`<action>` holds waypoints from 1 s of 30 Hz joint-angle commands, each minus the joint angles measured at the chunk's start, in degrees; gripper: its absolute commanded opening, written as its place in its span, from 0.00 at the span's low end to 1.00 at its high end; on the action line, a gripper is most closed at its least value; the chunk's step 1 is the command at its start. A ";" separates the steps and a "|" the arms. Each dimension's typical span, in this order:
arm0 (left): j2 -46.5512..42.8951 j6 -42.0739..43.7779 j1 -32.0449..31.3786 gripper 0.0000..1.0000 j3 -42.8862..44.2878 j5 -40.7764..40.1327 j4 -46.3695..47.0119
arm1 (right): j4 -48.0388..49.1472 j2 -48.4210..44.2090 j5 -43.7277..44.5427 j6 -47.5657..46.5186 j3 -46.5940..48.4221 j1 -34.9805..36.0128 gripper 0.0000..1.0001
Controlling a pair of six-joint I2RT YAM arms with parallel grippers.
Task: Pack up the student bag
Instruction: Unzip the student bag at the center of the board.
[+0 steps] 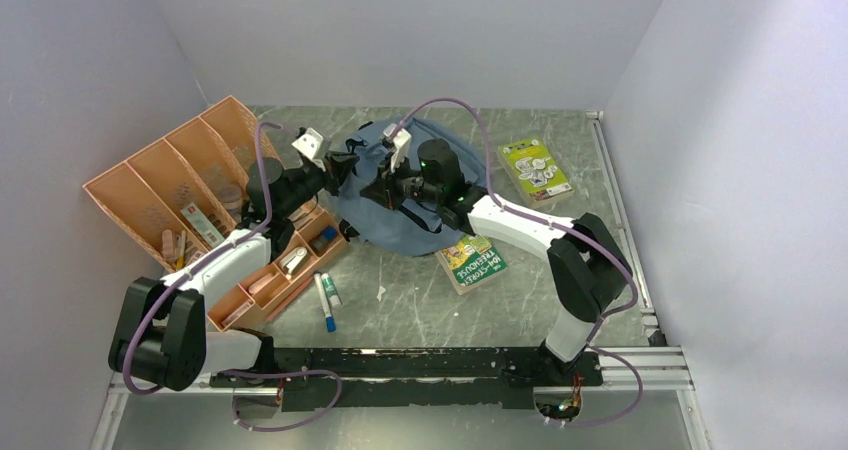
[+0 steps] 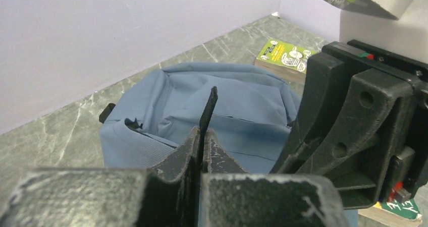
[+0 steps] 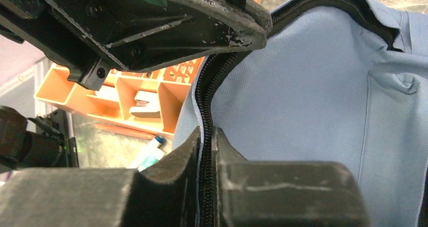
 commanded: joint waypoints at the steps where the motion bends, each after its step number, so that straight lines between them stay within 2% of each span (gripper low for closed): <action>1: 0.59 -2.78 -0.23 0.05 3.98 -2.49 1.39 | 5.82 -2.14 -1.75 -1.00 -2.65 0.95 0.02; 6: 3.51 -4.89 -0.23 0.05 8.26 -9.72 -3.10 | 7.81 -4.82 -6.23 -2.78 -7.29 1.48 0.00; 13: 7.46 -6.07 -0.23 0.05 12.22 -22.24 -5.06 | 6.77 -9.46 -6.99 -7.99 -13.49 2.08 0.00; 18: 12.31 -4.65 -0.18 0.05 15.98 -20.34 -4.63 | 4.48 -11.98 -8.49 -13.11 -16.22 2.72 0.00; 22: 17.42 -2.63 -0.14 0.05 21.78 -18.42 -7.85 | 2.21 -13.72 -8.72 -18.74 -17.80 3.84 0.00; 26: 20.82 -0.79 0.07 0.05 26.73 -21.27 -12.79 | 2.25 -15.24 -7.72 -20.37 -19.08 4.31 0.00; 30: 20.79 -0.80 1.09 0.05 27.59 -23.35 -14.63 | 3.65 -16.61 -3.44 -19.95 -20.94 4.35 0.00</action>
